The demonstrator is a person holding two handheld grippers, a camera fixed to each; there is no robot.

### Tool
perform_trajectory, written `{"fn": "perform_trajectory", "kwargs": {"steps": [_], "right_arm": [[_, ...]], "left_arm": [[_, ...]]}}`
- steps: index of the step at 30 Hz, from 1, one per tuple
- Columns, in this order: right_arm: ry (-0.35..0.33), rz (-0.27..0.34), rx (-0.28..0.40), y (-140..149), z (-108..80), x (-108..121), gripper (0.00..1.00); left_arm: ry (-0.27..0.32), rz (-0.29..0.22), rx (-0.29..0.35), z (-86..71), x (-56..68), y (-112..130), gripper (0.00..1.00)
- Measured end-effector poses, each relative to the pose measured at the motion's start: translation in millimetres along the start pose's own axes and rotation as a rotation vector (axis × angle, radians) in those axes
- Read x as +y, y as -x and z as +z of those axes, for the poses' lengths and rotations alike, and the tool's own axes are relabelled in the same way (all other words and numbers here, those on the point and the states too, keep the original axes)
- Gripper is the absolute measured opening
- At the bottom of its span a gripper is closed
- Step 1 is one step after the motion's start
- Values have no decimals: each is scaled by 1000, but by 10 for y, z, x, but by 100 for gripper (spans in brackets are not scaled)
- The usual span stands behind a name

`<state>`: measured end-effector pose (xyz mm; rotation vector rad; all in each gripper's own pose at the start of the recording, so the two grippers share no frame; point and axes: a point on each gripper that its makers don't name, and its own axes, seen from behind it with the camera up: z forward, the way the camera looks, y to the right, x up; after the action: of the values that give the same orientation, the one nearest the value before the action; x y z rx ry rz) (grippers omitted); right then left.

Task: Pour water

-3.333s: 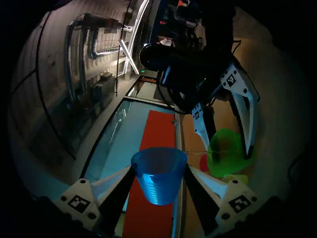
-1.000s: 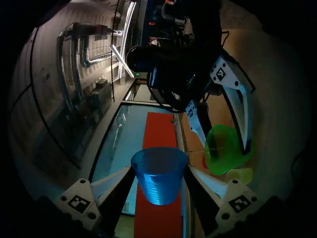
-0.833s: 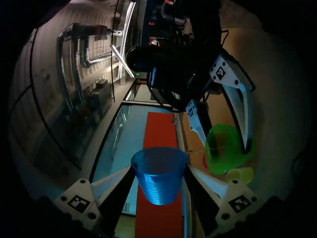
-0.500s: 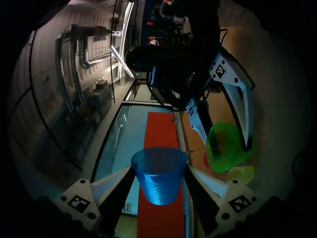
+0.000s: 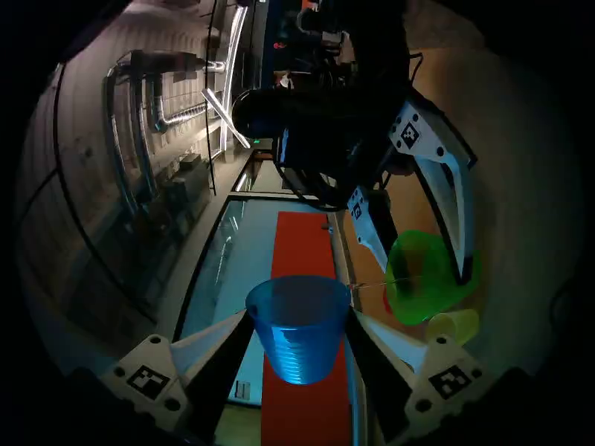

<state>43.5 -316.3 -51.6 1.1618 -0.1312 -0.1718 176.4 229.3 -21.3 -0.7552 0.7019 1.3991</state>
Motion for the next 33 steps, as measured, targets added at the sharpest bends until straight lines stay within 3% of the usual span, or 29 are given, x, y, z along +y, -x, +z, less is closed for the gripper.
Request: {"fn": "perform_trajectory", "kwargs": {"steps": [33], "right_arm": [[3, -1, -2, 23, -8, 7, 89]], "left_arm": [[-4, 43, 0, 16, 23, 12, 84]]}}
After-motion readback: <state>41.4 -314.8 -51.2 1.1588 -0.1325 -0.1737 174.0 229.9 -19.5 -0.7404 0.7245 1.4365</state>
